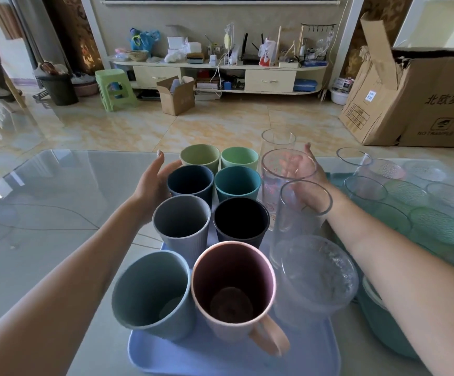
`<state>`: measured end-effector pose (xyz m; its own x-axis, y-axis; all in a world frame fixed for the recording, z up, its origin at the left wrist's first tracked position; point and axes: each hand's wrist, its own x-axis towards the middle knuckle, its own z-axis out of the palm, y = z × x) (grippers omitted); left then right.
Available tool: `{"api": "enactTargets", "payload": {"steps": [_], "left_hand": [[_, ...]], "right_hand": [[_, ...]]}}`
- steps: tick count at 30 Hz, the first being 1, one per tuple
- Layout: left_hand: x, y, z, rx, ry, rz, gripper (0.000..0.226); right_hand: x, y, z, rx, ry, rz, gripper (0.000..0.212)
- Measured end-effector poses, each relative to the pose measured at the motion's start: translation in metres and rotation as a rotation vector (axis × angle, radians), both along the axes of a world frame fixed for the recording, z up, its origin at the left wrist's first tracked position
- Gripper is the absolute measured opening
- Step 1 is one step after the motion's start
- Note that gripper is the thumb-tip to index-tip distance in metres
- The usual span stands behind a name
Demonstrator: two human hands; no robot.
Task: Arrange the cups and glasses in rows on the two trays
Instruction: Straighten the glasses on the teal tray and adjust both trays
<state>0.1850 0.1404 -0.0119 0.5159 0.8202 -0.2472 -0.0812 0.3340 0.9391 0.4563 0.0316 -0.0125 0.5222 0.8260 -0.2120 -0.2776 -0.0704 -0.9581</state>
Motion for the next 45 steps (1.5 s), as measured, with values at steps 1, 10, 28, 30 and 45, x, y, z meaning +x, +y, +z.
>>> {"api": "enactTargets", "payload": {"steps": [1,10,28,30,45], "left_hand": [[-0.005,-0.001,0.000,-0.011,-0.018,-0.024,0.058],[-0.040,-0.039,0.026,-0.011,0.115,0.028,0.058],[-0.056,-0.089,0.020,0.125,0.268,-0.151,0.025],[-0.056,-0.090,0.020,0.104,0.265,-0.151,0.024],[-0.058,-0.105,0.042,0.138,0.579,-0.205,0.024]], "right_hand": [[-0.007,-0.011,0.008,0.011,-0.033,-0.018,0.071],[-0.029,-0.066,0.054,-0.178,-0.238,0.048,0.051],[-0.054,-0.069,0.079,-0.437,-0.620,0.000,0.029],[-0.050,-0.066,0.076,-0.443,-0.615,0.011,0.031],[-0.095,-0.142,0.096,-0.686,-0.653,0.217,0.030]]}}
